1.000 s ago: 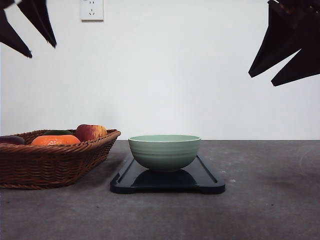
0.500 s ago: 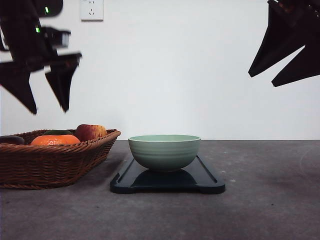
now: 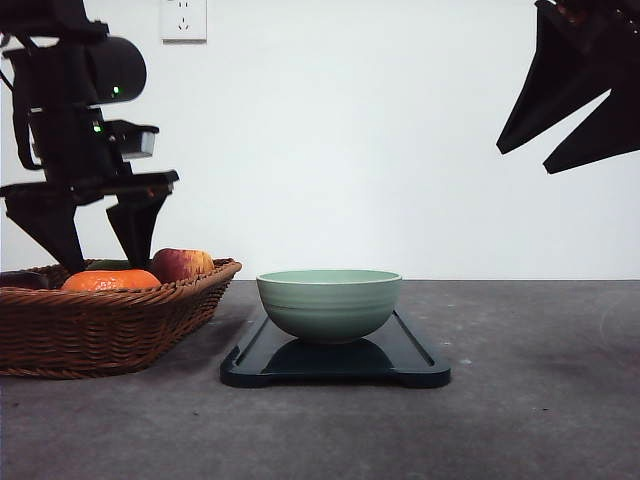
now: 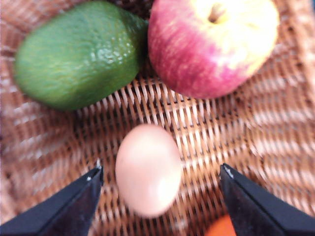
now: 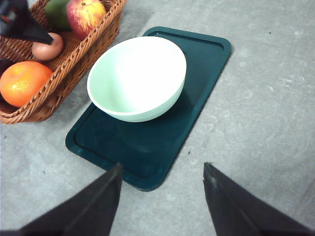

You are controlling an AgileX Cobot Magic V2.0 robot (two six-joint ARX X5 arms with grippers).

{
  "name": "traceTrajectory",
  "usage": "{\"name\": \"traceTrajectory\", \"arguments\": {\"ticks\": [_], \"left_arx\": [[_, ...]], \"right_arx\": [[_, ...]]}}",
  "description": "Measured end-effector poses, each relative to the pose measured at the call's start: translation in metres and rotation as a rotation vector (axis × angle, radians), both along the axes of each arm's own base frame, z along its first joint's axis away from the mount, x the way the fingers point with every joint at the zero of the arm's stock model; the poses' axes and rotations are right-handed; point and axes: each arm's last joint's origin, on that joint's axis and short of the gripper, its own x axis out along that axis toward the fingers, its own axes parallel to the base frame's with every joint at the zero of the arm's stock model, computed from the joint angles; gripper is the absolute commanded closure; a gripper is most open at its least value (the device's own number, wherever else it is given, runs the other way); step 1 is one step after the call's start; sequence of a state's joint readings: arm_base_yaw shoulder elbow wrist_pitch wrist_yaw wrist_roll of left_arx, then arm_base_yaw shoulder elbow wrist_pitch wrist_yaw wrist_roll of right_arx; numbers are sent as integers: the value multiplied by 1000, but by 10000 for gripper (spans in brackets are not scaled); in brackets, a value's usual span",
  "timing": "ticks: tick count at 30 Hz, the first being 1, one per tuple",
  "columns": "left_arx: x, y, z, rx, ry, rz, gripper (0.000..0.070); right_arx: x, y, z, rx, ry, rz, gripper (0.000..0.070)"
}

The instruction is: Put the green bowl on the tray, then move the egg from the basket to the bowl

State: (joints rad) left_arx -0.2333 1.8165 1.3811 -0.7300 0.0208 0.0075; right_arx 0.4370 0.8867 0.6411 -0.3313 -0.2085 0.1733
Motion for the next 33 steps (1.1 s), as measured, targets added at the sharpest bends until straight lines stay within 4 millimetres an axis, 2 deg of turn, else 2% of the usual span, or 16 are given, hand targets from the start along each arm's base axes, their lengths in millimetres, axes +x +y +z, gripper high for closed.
{"name": "traceTrajectory", "arguments": {"ticks": [8,13,17,19,33], "left_arx": [[6,-2,-19,11,45,0,228],[8,-2,-20,10,40,0,249],[8,-2,-20,10,41,0,414],[8,-2,-20,10,42,0,432],[7,-2,-20,11,44,0,436]], "right_arx": [[0,0,0,0,0,0,378],[0,0,0,7,7,-6,378],[0,0,0,10,8,-8,378],[0,0,0,9,8,-8,378],[0,0,0,10,8,-8,378]]}}
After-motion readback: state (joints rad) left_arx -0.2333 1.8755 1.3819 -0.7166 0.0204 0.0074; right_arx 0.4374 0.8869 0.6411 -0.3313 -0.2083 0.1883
